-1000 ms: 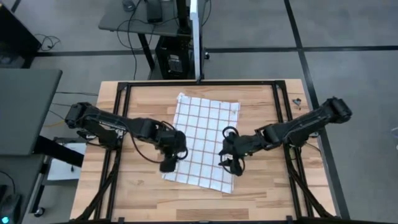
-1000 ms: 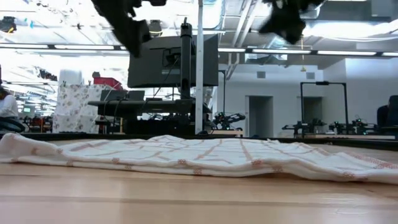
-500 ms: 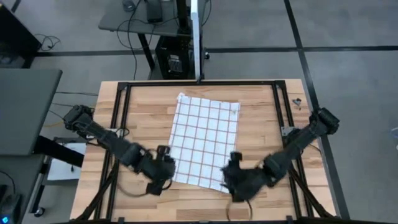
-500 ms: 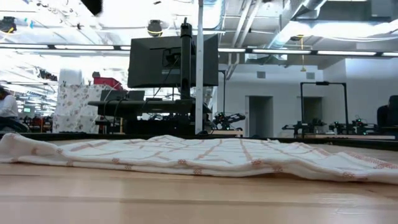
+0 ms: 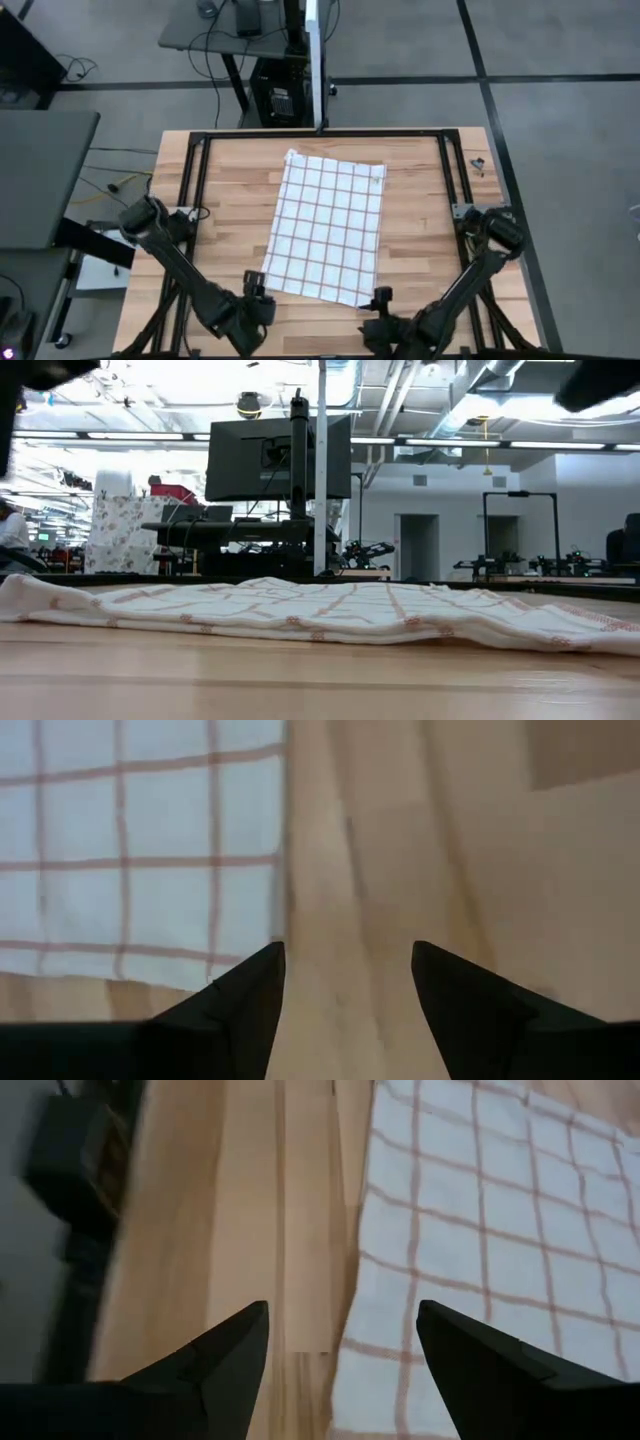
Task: Roll towel
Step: Roll the white stripe kitchen towel
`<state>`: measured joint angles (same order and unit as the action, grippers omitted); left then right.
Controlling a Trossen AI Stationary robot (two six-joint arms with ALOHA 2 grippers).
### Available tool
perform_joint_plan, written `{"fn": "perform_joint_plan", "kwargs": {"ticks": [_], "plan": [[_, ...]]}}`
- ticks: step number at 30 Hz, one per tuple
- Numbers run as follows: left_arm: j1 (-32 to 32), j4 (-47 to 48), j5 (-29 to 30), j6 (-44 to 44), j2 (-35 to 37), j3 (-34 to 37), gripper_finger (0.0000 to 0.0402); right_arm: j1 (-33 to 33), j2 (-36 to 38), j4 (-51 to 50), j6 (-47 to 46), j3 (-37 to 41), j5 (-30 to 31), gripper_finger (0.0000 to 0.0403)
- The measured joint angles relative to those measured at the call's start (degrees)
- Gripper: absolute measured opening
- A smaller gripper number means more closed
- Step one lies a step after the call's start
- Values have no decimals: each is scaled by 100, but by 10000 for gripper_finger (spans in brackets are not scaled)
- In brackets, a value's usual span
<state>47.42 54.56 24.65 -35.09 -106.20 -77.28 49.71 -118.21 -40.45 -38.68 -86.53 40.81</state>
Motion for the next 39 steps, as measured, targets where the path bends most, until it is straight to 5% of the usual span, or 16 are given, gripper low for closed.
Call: {"fn": "perform_joint_plan", "kwargs": {"ticks": [4, 15, 39], "plan": [[-157, -65, 424, 43, -219, 0, 202, -159, -350, 3, -255, -160, -19, 250], [-367, -484, 456, 131, -262, 0, 202, -484, -977, -314, -436, -275, -197, 249], [-402, -573, 419, 21, -262, 28, 202, -672, -1036, -992, -742, -230, -246, 207]]}}
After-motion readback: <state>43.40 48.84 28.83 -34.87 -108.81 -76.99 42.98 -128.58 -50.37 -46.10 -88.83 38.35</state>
